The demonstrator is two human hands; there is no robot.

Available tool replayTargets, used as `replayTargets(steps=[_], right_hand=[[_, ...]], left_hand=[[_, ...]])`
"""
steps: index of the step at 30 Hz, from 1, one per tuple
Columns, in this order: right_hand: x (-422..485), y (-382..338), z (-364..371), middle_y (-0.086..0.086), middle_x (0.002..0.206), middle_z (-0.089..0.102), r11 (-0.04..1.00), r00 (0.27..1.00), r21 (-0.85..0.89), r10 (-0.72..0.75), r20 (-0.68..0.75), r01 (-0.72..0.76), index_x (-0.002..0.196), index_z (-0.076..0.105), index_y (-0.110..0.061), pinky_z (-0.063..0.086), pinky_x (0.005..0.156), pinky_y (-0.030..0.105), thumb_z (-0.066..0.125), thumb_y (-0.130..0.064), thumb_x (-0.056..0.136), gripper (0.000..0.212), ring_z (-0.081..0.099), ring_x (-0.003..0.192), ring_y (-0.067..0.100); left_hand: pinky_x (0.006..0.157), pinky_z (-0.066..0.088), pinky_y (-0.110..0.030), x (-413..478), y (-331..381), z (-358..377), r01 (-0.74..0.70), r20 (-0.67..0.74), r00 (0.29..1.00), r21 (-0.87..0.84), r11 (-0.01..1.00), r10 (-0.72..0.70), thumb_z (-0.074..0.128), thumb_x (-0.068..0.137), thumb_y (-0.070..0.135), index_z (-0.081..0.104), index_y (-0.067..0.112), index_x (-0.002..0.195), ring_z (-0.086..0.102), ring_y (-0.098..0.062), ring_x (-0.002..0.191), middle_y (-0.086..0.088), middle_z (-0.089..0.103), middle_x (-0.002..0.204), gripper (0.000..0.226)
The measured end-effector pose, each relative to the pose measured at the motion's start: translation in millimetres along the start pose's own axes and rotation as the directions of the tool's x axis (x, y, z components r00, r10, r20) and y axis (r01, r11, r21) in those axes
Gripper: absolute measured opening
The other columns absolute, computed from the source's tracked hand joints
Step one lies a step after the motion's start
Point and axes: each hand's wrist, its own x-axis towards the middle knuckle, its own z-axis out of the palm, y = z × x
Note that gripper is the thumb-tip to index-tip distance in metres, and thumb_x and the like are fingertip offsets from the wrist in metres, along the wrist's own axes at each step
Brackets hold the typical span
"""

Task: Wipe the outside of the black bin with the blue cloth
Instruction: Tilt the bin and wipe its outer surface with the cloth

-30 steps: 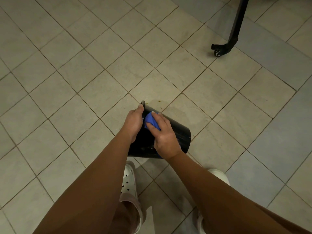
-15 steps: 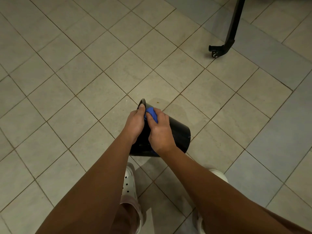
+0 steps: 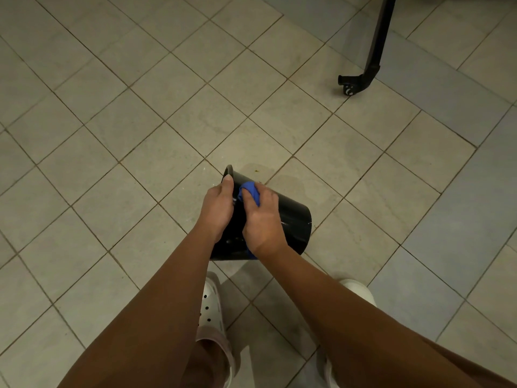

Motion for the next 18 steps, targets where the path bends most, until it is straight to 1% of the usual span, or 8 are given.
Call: replayTargets(steps=[2, 4, 7, 8, 10, 12, 14, 18], right_hand=[[2.3, 3.5, -2.0, 0.011, 0.144, 0.028, 1.0, 0.998, -0.02, 0.018, 0.062, -0.016, 0.137, 0.041, -0.016, 0.027, 0.108, 0.036, 0.053, 0.0, 0.084, 0.057, 0.027, 0.132, 0.025], [3.9, 10.3, -5.7, 0.014, 0.145, 0.029, 0.999, 0.996, -0.035, 0.001, 0.089, 0.002, 0.138, 0.042, -0.015, 0.027, 0.107, 0.037, 0.053, 0.001, 0.083, 0.058, 0.025, 0.133, 0.028], [2.1, 11.0, -14.1, -0.004, 0.133, 0.036, 0.985, 0.996, 0.148, 0.086, 0.017, -0.088, 0.136, 0.041, -0.025, 0.036, 0.103, 0.033, 0.047, -0.024, 0.095, 0.041, 0.043, 0.118, 0.01], [2.3, 13.2, -15.8, -0.008, 0.129, 0.036, 0.985, 0.994, 0.138, 0.108, 0.01, -0.108, 0.134, 0.04, -0.027, 0.038, 0.102, 0.033, 0.045, -0.031, 0.097, 0.038, 0.045, 0.113, 0.007], [1.5, 24.9, -17.4, -0.009, 0.128, 0.036, 0.996, 0.996, 0.025, 0.09, 0.007, -0.09, 0.133, 0.04, -0.029, 0.04, 0.101, 0.037, 0.045, -0.03, 0.097, 0.036, 0.047, 0.111, 0.009], [-1.2, 39.9, -20.6, -0.015, 0.119, 0.037, 0.991, 0.997, -0.114, 0.058, -0.05, -0.063, 0.126, 0.041, -0.036, 0.045, 0.096, 0.038, 0.043, -0.04, 0.097, 0.03, 0.05, 0.1, 0.006], [-3.3, 50.1, -24.9, -0.017, 0.116, 0.036, 0.98, 0.995, -0.181, 0.067, -0.076, -0.079, 0.12, 0.04, -0.041, 0.046, 0.094, 0.037, 0.04, -0.047, 0.096, 0.025, 0.051, 0.096, 0.005], [-2.2, 61.4, -31.8, -0.016, 0.117, 0.034, 0.968, 0.983, -0.189, 0.142, -0.119, -0.163, 0.125, 0.038, -0.035, 0.045, 0.094, 0.032, 0.039, -0.04, 0.098, 0.027, 0.05, 0.096, 0.006]], left_hand=[[0.061, 0.043, -0.022, -0.8, 1.2, 0.6, -0.011, -0.001, 1.0, 0.021, 1.0, 0.011, 0.032, 0.108, 0.038, 0.064, 0.019, 0.084, 0.062, -0.01, 0.076, -0.001, 0.066, 0.084, 0.044], [0.062, 0.044, -0.022, -1.6, 2.2, 1.8, -0.039, -0.017, 0.999, 0.036, 0.999, 0.04, 0.033, 0.108, 0.037, 0.062, 0.02, 0.08, 0.062, -0.011, 0.075, -0.001, 0.065, 0.082, 0.044], [0.069, 0.049, -0.028, -1.9, 2.3, 0.6, -0.037, -0.024, 0.999, 0.037, 0.999, 0.038, 0.032, 0.107, 0.038, 0.063, 0.019, 0.084, 0.065, -0.019, 0.082, -0.005, 0.067, 0.085, 0.044], [0.075, 0.051, -0.031, -1.7, 2.1, -0.5, -0.032, -0.026, 0.999, 0.036, 0.999, 0.033, 0.032, 0.107, 0.04, 0.065, 0.017, 0.089, 0.066, -0.022, 0.088, -0.008, 0.068, 0.088, 0.044], [0.089, 0.053, -0.04, -1.8, 3.0, -4.1, -0.029, -0.036, 0.999, 0.03, 0.999, 0.03, 0.032, 0.106, 0.043, 0.065, 0.012, 0.102, 0.066, -0.026, 0.097, -0.012, 0.069, 0.097, 0.046], [0.097, 0.05, -0.044, -1.6, 5.3, -6.7, -0.034, -0.035, 0.999, 0.027, 0.999, 0.035, 0.031, 0.106, 0.044, 0.064, 0.011, 0.107, 0.064, -0.026, 0.102, -0.014, 0.067, 0.101, 0.046], [0.1, 0.049, -0.045, -1.5, 7.6, -7.8, -0.043, -0.025, 0.999, 0.032, 0.999, 0.044, 0.031, 0.106, 0.045, 0.063, 0.012, 0.106, 0.064, -0.026, 0.103, -0.013, 0.067, 0.103, 0.046], [0.102, 0.048, -0.046, -1.0, 11.0, -8.3, -0.061, -0.02, 0.998, 0.028, 0.998, 0.061, 0.031, 0.106, 0.046, 0.064, 0.011, 0.109, 0.063, -0.026, 0.106, -0.013, 0.067, 0.104, 0.049]])
